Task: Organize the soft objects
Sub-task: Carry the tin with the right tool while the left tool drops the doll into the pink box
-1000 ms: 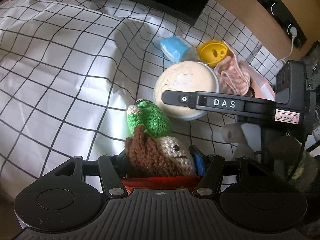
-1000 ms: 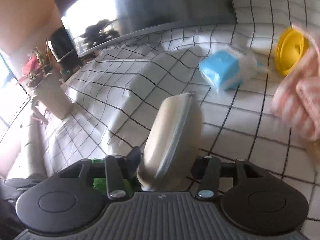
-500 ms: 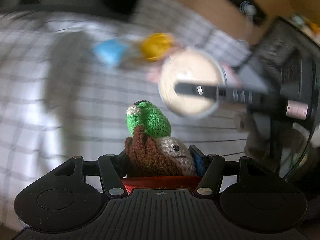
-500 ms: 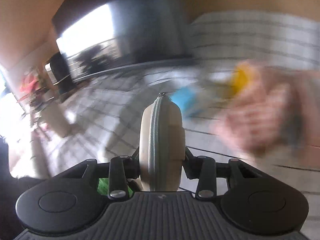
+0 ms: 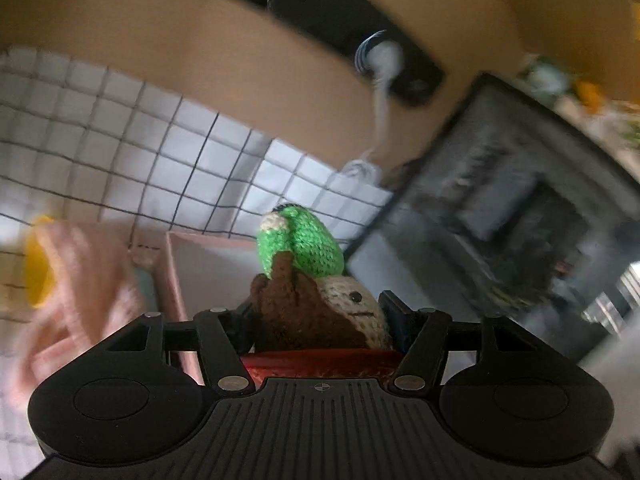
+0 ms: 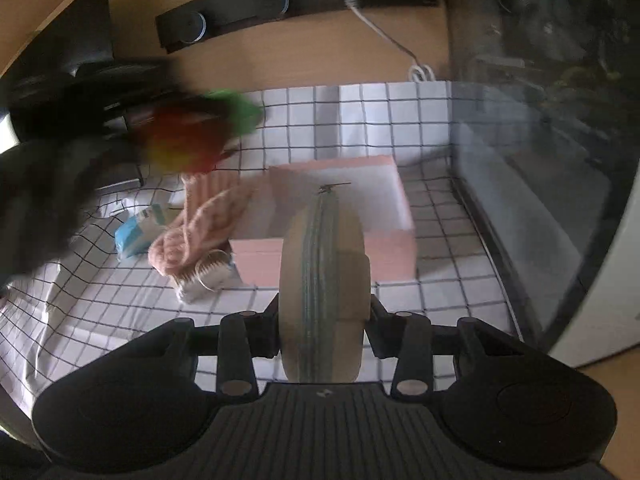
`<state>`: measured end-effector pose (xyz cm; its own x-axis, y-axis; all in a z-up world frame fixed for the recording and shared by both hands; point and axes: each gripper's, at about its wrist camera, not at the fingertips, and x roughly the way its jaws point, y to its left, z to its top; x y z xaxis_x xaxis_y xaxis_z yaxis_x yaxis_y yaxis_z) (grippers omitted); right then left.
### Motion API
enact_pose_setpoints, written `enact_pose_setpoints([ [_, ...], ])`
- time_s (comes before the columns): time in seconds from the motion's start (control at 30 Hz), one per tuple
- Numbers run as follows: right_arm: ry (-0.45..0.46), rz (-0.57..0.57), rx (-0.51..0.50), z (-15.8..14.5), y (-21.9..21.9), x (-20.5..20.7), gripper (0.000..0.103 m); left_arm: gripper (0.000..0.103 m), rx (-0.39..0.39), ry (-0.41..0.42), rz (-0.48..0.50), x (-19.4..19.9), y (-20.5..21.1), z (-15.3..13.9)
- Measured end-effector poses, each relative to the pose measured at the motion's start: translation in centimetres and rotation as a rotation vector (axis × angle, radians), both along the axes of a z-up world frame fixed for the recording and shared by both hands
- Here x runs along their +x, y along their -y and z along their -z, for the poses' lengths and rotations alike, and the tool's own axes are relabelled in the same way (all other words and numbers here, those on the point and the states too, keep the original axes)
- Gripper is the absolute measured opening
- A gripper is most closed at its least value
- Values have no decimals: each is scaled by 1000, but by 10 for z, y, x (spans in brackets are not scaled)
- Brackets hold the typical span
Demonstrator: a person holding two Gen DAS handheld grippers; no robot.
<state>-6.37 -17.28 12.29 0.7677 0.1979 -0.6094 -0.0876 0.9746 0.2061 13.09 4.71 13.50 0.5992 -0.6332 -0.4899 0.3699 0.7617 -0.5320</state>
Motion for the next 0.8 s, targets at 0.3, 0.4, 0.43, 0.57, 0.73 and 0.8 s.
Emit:
enact_pose_setpoints([
  [0.3, -7, -44, -21, 18, 24, 9, 40, 64, 93, -44, -177, -14, -8, 32],
  [0.4, 5, -62, 22, 13, 35, 31, 40, 65, 92, -45, -197, -53, -34, 26],
  [0.43, 18, -71, 31, 9, 35, 43, 40, 65, 92, -53, -204, -61, -37, 24],
  [0.57, 66, -55, 2, -2, 22, 91, 40, 65, 81, -109, -227, -101, -57, 28],
  [0.73, 56, -35, -134, 12, -12, 178, 40, 64, 61, -139, -268, -137, -82, 31],
  [0.8, 4, -34, -180, 27, -26, 213, 39, 64, 64, -130, -282, -148, -92, 27],
])
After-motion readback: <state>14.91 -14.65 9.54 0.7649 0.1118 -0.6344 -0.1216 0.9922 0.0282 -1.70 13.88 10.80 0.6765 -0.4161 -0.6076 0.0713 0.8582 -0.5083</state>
